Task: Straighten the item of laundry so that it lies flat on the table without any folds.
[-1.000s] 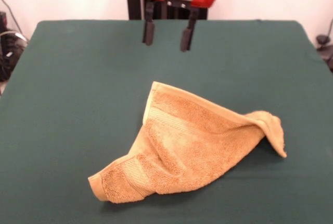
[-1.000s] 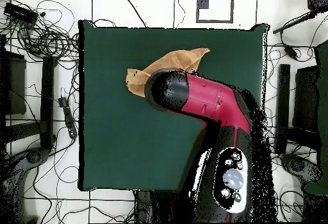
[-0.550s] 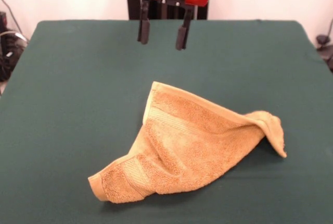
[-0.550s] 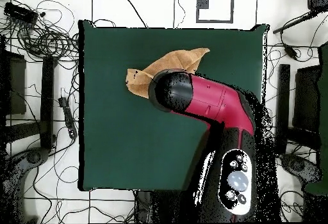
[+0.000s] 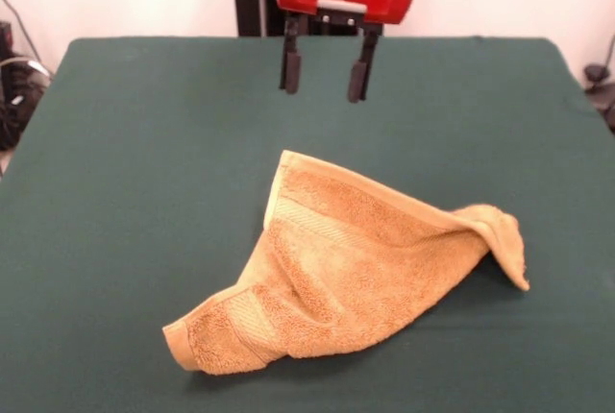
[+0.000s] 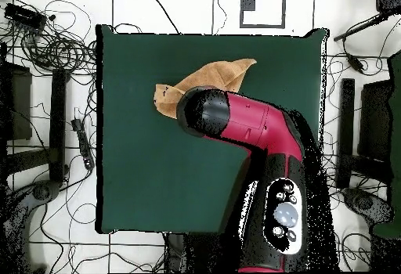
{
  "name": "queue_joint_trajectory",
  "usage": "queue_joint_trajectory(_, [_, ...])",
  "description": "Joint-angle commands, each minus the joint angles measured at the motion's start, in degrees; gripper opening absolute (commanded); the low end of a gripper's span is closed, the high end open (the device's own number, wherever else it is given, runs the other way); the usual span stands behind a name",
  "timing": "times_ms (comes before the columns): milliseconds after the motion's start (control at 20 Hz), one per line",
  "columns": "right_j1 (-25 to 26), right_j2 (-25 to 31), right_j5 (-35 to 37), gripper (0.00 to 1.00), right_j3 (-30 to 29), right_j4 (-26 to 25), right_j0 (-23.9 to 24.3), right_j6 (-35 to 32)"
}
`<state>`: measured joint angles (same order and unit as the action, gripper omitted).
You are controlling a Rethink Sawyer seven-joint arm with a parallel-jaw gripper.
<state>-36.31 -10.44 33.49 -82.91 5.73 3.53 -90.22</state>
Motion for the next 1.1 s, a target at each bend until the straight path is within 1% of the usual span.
queue_joint_trajectory(50, [4.8, 9.0, -3.7, 1.00, -9.0, 1.0, 1.7, -7.1])
queue_joint_trajectory(350, [6.4, 11.6, -8.3, 1.00, -10.0, 0.5, 4.4, -6.6])
queue_joint_trajectory(550, [7.4, 12.3, -9.5, 1.00, -9.7, -0.9, 5.3, -5.9])
queue_joint_trajectory(800, [9.5, 9.9, -9.1, 1.00, -8.3, -2.3, 4.2, -6.7])
queue_joint_trajectory(1100, [11.0, 9.1, -9.5, 1.00, -7.7, -3.6, 3.9, -6.5])
